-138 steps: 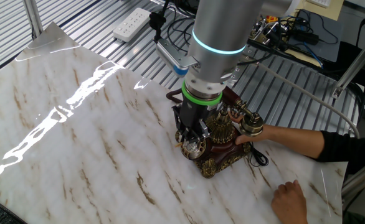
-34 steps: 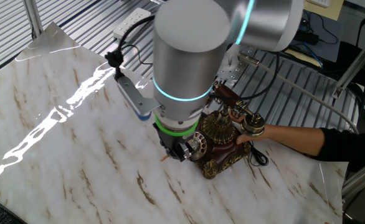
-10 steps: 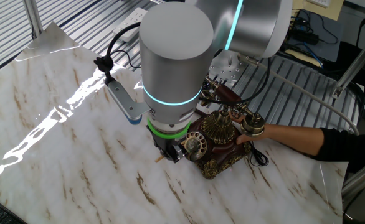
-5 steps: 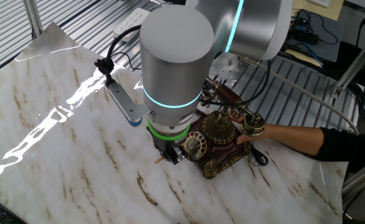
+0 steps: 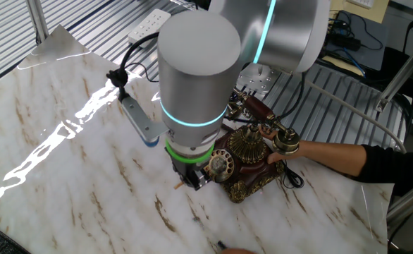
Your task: Dial a number on an old rotary phone
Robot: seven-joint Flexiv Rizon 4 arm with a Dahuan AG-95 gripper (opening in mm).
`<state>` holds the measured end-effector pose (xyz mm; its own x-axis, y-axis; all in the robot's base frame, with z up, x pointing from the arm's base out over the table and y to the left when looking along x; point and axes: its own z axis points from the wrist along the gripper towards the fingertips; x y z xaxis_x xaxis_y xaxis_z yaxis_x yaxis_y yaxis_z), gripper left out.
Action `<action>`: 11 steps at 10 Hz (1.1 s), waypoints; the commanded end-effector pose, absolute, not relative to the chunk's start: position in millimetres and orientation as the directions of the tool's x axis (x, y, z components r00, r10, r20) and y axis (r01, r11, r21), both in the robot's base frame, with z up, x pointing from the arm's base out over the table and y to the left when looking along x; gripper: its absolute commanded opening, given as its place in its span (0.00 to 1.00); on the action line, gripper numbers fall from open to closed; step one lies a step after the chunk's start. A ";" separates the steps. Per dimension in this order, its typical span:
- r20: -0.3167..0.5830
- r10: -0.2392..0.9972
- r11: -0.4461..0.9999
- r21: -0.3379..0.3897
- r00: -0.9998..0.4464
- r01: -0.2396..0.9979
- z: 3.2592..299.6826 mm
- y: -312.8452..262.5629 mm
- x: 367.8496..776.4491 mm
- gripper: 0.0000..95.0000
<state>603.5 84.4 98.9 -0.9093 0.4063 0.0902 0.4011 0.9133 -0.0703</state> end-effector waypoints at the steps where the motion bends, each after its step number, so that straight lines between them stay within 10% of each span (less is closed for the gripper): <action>1: 0.090 0.414 0.910 -0.073 -0.906 0.408 97.9 91.4 613.8 0.00; 11: 0.086 0.457 0.889 -0.055 -0.885 0.454 82.3 120.4 644.7 0.00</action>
